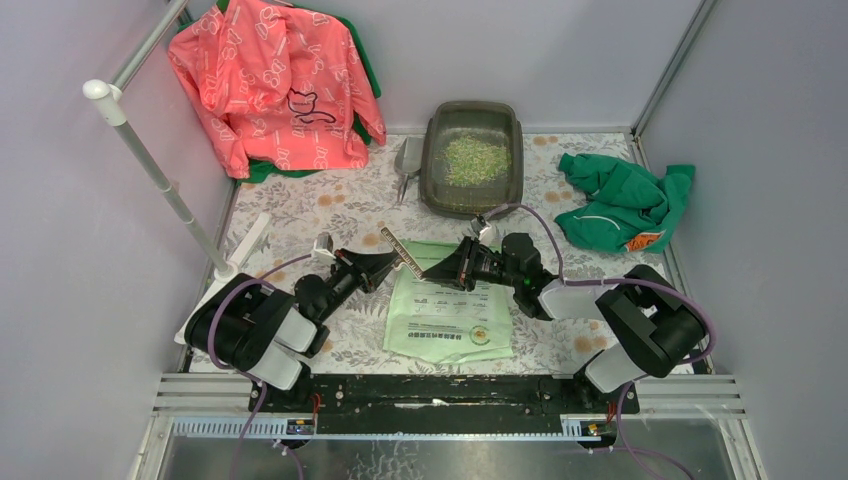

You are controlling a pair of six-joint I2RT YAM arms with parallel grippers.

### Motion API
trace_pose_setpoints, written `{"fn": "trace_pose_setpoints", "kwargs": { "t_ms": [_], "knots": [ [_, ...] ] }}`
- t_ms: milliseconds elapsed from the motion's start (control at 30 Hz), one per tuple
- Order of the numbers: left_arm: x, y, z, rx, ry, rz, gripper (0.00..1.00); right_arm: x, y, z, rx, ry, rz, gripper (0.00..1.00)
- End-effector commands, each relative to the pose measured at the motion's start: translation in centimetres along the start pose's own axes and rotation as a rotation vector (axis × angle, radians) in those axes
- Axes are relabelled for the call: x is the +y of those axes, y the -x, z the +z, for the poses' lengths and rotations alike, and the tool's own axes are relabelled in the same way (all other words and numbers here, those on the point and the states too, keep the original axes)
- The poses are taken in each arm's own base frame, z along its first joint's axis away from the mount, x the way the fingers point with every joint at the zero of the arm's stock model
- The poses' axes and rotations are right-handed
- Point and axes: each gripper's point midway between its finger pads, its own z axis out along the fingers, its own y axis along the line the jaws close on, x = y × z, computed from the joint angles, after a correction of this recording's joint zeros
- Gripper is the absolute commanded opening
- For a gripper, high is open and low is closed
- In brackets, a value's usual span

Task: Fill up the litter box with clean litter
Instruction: Pick up the clamp at the center of the board.

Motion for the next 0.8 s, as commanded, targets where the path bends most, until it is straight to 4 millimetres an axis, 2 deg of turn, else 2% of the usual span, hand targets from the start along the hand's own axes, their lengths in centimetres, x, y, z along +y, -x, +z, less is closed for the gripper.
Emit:
{"fn": "trace_pose_setpoints", "kwargs": {
  "t_ms": [0,100,200,300,433,500,567,633,700,767],
  "knots": [
    [-1.3,0.2,0.1,-0.009,-0.060,0.037,0.00,2.1,-0.2,0.1,0.014,0.080,-0.047,0.13],
    [-1.3,0.2,0.1,-0.007,-0.059,0.035,0.00,2.3,-0.3,0.1,0.023,0.086,-0.048,0.36],
    [-1.2,0.0,0.0,0.002,-0.055,0.032,0.00,2.5,-0.5,0.0,0.035,0.085,-0.051,0.51],
    [-1.2,0.0,-0.3,0.007,-0.056,0.035,0.00,1.9,-0.7,-0.2,0.057,0.011,-0.098,0.62],
    [-1.0,0.3,-1.3,0.008,-0.048,0.040,0.00,-0.2,-0.7,-1.9,0.077,-0.211,-0.295,0.66],
    [-0.6,0.4,-1.9,0.006,-0.034,0.038,0.00,-1.3,-0.4,-3.7,0.065,-0.357,-0.404,0.66],
    [-0.3,0.5,-2.4,0.004,-0.025,0.041,0.00,-1.9,-0.9,-5.3,0.076,-0.457,-0.494,0.65],
    [-0.2,0.5,-2.6,0.008,-0.020,0.045,0.00,-2.2,-2.0,-6.4,0.087,-0.530,-0.612,0.65],
    [-0.1,0.5,-2.8,0.014,-0.019,0.048,0.00,-2.5,-4.5,-7.0,0.126,-0.581,-0.737,0.65],
    [-0.1,0.6,-3.0,0.015,-0.018,0.050,0.00,-3.2,-6.1,-7.8,0.132,-0.650,-0.854,0.64]
  ]
}}
